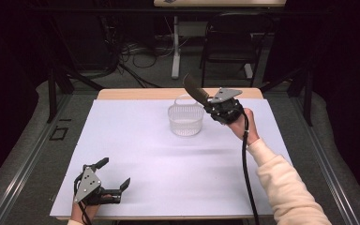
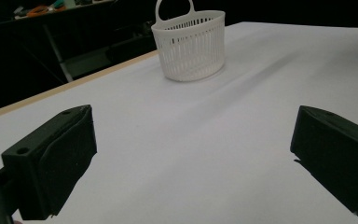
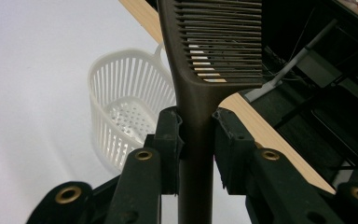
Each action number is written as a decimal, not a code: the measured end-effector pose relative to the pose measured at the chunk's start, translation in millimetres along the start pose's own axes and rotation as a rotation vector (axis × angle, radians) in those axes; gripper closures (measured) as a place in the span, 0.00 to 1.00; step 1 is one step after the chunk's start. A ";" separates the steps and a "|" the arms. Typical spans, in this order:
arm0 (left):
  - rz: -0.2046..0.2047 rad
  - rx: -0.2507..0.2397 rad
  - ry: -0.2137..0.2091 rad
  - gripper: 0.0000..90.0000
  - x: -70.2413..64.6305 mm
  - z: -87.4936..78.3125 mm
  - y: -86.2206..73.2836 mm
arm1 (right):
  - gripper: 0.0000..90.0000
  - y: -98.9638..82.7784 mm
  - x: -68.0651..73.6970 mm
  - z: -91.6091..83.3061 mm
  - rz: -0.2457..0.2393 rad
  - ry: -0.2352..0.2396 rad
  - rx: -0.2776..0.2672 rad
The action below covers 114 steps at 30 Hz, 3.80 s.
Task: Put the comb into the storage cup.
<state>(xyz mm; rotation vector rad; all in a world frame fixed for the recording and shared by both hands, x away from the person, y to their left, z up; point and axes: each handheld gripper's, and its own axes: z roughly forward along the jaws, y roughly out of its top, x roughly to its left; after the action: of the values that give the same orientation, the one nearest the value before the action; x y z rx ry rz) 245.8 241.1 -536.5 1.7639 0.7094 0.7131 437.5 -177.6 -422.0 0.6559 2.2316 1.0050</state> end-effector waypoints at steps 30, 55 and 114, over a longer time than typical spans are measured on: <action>0.003 0.000 0.001 0.00 -0.8 0.6 0.4 | 0.81 21.1 1.5 7.2 -0.037 0.003 -0.020; 0.001 -0.002 -0.001 0.00 0.0 0.7 0.0 | 0.81 27.2 1.8 15.2 -0.060 -0.001 -0.023; 0.003 -0.004 0.003 0.00 0.1 -0.3 0.0 | 0.81 64.0 17.0 36.2 -0.111 0.011 -0.116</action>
<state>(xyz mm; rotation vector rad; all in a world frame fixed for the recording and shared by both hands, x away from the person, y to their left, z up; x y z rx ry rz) 245.6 241.3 -536.4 1.7607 0.7077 0.7189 462.6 -111.2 -396.6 0.4718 2.1748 1.0752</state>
